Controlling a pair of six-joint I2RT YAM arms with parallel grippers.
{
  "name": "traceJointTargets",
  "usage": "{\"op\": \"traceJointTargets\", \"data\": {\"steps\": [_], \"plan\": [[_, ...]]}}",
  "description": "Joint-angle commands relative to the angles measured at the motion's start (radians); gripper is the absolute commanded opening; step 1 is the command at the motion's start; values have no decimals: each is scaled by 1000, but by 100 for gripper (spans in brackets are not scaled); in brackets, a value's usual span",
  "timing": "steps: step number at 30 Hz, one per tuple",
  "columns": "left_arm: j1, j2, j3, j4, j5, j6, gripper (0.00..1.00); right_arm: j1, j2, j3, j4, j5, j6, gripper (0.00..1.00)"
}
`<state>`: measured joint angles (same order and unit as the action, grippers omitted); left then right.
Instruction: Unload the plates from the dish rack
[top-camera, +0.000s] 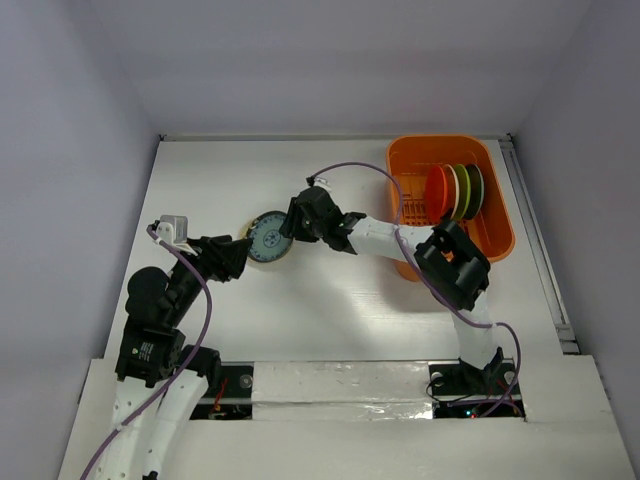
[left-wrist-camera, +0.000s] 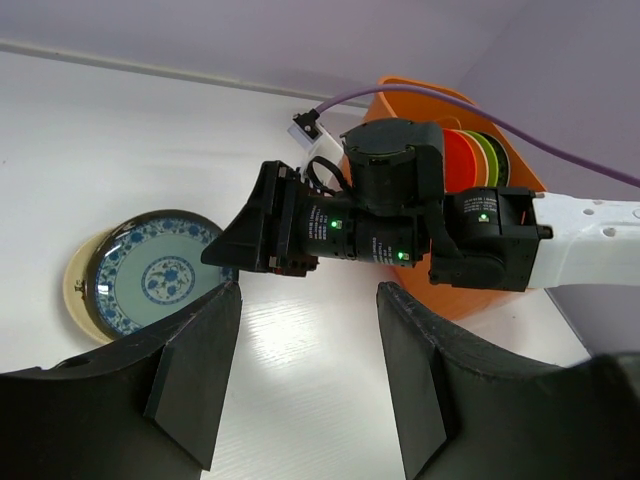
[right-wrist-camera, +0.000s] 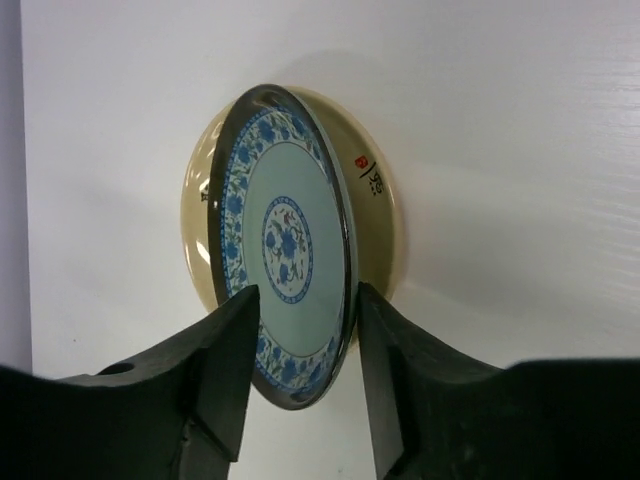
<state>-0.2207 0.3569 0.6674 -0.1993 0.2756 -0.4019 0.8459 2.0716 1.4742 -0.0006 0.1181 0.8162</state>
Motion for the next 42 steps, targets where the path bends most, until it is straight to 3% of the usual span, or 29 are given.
{"op": "traceJointTargets", "data": {"steps": [1, 3, 7, 9, 11, 13, 14, 15, 17, 25, 28, 30, 31, 34, 38, 42], "plan": [[6, -9, -3, 49, 1, -5, 53, 5, -37, -5, 4, 49, -32, 53], [6, -10, -3, 47, 2, -5, 53, 5, -57, -8, -48, 69, -58, 62], [6, -9, -3, 49, 4, -5, 53, 5, -139, -20, -119, 147, -114, 64], [6, -10, -5, 49, 5, -5, 53, 5, -156, -8, -175, 155, -175, 75], [6, -10, -5, 51, 8, -5, 53, 5, -177, 17, -238, 198, -204, 76], [6, -12, -5, 49, 7, -5, 53, 5, -223, -20, -251, 254, -219, 64], [6, -12, -5, 51, 7, -3, 53, 5, -287, -35, -256, 284, -233, 33], [6, -12, -5, 51, 7, -5, 53, 5, -319, -51, -266, 316, -241, 16], [6, -10, -5, 51, 10, -5, 53, -22, -384, -81, -321, 414, -268, 0], [6, -18, -6, 55, 13, -3, 50, -267, -701, -198, -472, 598, -351, 2], [6, -21, -8, 57, 13, -5, 46, -372, -703, -186, -525, 603, -383, 21], [6, -21, -8, 57, 11, -5, 40, -421, -674, -151, -538, 589, -419, 40], [6, -19, -8, 55, 11, -6, 31, -435, -657, -134, -544, 562, -433, 43], [6, -19, -6, 48, -7, -6, 20, -472, -565, -60, -582, 561, -466, 45], [-3, -25, -3, 41, -18, -9, 20, -511, -469, -3, -613, 558, -494, 45], [-3, -27, -2, 40, -18, -9, 32, -531, -427, 12, -613, 581, -508, 45]]}}
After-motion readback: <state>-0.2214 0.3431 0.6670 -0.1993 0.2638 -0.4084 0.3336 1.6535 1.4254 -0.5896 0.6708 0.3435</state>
